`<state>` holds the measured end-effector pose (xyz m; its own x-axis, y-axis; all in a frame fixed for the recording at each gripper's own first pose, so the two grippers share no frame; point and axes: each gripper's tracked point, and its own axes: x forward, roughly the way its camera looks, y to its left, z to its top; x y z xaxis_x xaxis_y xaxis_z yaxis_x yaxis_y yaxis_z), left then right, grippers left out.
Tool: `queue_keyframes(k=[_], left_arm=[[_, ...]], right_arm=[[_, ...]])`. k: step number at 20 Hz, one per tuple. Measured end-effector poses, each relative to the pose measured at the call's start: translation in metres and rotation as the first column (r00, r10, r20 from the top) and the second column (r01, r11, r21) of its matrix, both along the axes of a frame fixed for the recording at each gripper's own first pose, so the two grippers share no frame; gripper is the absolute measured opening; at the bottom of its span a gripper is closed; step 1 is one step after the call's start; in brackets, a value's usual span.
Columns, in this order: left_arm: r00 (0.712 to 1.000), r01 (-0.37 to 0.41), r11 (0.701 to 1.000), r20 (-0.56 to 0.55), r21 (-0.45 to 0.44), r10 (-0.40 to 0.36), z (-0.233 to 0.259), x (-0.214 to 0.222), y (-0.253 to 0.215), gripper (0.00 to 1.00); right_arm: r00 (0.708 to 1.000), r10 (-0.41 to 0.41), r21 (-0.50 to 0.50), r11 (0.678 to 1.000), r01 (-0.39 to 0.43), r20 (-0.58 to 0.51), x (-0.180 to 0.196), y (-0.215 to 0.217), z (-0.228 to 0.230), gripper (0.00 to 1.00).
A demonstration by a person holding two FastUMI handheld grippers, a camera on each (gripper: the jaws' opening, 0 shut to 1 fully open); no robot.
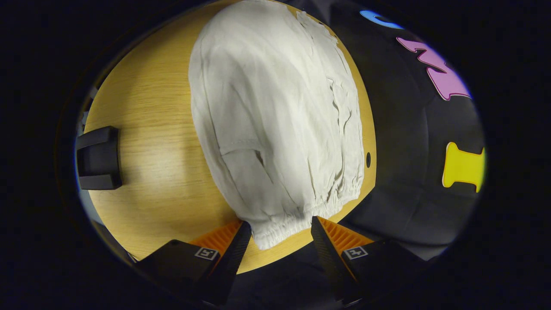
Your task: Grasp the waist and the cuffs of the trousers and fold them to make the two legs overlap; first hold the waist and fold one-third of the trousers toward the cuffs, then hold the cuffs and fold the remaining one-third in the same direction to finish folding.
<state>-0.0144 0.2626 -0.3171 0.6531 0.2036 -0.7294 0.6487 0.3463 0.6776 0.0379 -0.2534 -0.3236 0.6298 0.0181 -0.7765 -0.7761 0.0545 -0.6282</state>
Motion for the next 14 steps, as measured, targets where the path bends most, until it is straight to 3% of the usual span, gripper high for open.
queue_keyframes(k=[5, 10, 14], left_arm=[[0.991, 0.133, 0.989, -0.030, 0.067, -0.131, -0.016, 0.019, -0.015, 0.99], [0.985, 0.171, 0.981, -0.019, 0.093, -0.170, -0.018, 0.048, -0.012, 0.94], [0.981, 0.194, 0.975, 0.009, 0.105, -0.196, -0.021, 0.061, -0.016, 0.84]], right_arm=[[1.000, 0.007, -0.021, 1.000, -0.006, 0.010, 0.000, 0.001, 0.001, 0.89], [1.000, 0.012, -0.021, 1.000, -0.012, 0.009, 0.001, 0.003, 0.000, 0.89], [1.000, 0.015, -0.026, 1.000, -0.015, -0.006, -0.002, 0.005, -0.005, 0.88]])
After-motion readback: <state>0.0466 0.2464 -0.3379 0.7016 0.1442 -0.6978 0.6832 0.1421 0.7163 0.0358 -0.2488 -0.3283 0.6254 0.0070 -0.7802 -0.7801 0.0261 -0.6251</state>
